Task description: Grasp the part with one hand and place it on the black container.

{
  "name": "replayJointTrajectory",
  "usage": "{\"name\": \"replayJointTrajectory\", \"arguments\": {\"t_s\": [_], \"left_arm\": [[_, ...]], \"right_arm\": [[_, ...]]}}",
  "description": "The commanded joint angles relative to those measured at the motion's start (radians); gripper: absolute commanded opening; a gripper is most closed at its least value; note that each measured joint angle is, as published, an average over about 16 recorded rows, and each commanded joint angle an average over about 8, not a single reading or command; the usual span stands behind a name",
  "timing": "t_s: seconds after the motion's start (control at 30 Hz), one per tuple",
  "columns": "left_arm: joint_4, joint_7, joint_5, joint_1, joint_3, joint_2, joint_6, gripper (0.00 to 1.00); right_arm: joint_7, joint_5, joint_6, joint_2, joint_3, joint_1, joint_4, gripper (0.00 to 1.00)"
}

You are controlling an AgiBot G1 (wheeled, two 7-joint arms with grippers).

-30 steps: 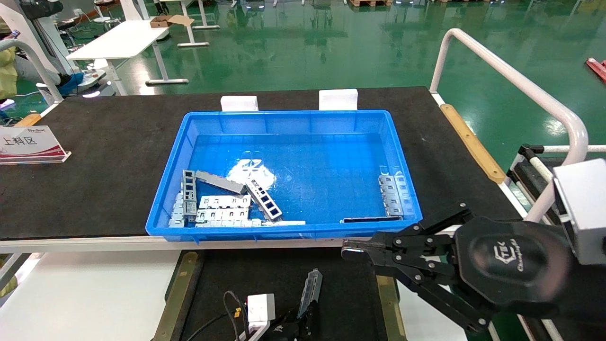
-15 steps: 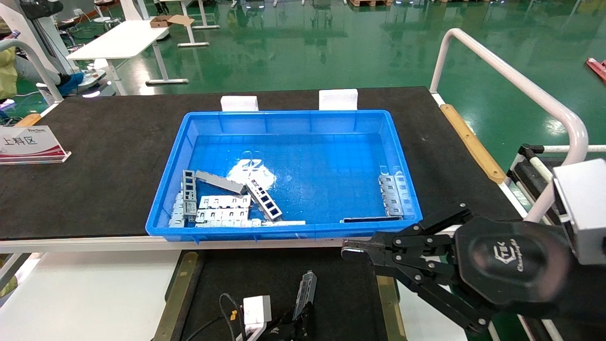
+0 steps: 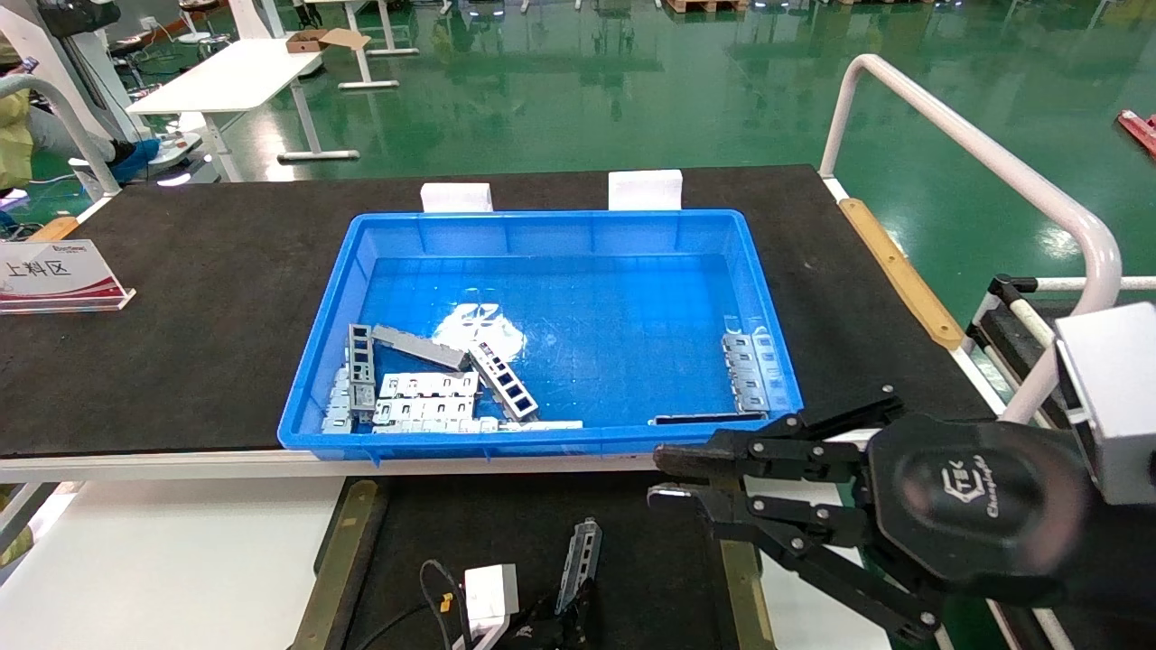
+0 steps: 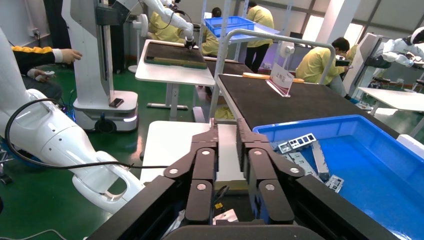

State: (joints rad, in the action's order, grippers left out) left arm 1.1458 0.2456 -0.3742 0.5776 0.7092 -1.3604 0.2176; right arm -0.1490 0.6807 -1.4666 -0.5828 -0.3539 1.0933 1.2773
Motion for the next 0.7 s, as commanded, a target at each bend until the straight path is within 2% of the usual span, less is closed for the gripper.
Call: {"name": "replayJointTrajectory", "arguments": {"t_s": [0.03, 0.47, 0.7], "left_arm": [[0.002, -0.017, -0.014, 0.001, 0.004, 0.000, 0.009, 1.00], [0.047, -0.128, -0.141, -0.009, 0.001, 0.008, 0.052, 1.00], [0.081, -0.161, -0.248, -0.041, -0.045, 0.017, 0.005, 1.00]], "right_arm": [[0.000, 0.000, 0.000, 0.000, 0.000, 0.000, 0.000, 1.00], [0.000, 0.000, 0.000, 0.000, 0.000, 0.000, 0.000, 1.00], [0.000, 0.000, 0.000, 0.000, 0.000, 0.000, 0.000, 1.00]]}}
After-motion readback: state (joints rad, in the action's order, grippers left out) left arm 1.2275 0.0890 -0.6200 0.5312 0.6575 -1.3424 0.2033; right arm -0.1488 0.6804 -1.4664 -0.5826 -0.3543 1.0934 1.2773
